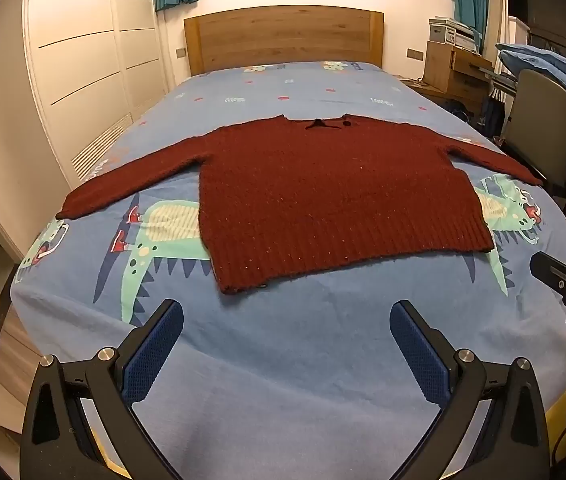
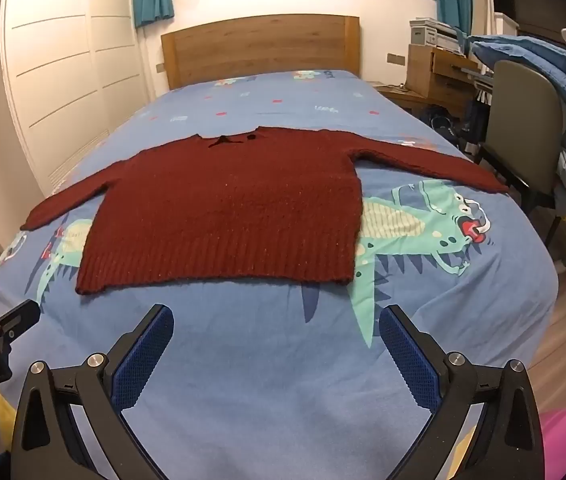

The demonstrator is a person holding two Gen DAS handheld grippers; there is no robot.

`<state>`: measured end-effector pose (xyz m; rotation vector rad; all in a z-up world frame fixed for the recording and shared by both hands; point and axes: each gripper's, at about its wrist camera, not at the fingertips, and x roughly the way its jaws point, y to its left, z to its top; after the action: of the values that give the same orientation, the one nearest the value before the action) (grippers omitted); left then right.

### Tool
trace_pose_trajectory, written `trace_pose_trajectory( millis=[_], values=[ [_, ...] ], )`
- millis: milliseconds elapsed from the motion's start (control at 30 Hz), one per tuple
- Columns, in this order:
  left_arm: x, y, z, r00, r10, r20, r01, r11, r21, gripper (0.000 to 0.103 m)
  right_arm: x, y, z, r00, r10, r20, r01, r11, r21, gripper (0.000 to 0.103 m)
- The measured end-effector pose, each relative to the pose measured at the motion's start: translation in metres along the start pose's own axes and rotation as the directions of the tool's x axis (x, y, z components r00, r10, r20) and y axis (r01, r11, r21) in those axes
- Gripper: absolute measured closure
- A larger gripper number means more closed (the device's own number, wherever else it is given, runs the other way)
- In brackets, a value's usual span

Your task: Fold small clothes

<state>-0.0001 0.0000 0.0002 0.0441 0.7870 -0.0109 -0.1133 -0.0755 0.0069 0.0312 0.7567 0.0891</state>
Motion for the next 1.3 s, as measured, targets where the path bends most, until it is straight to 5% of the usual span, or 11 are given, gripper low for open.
trace_pose_trajectory(
  millis=[1300],
  values=[
    [0.0039,-0.0022,-0.0027,1.000,-0.023,-0.017,0.022,1.000,-0.014,0.001,0.0023,-0.0063,-0.0022,1.000,0.002,-0.012,-0.002,1.000,0.008,0.000]
  ],
)
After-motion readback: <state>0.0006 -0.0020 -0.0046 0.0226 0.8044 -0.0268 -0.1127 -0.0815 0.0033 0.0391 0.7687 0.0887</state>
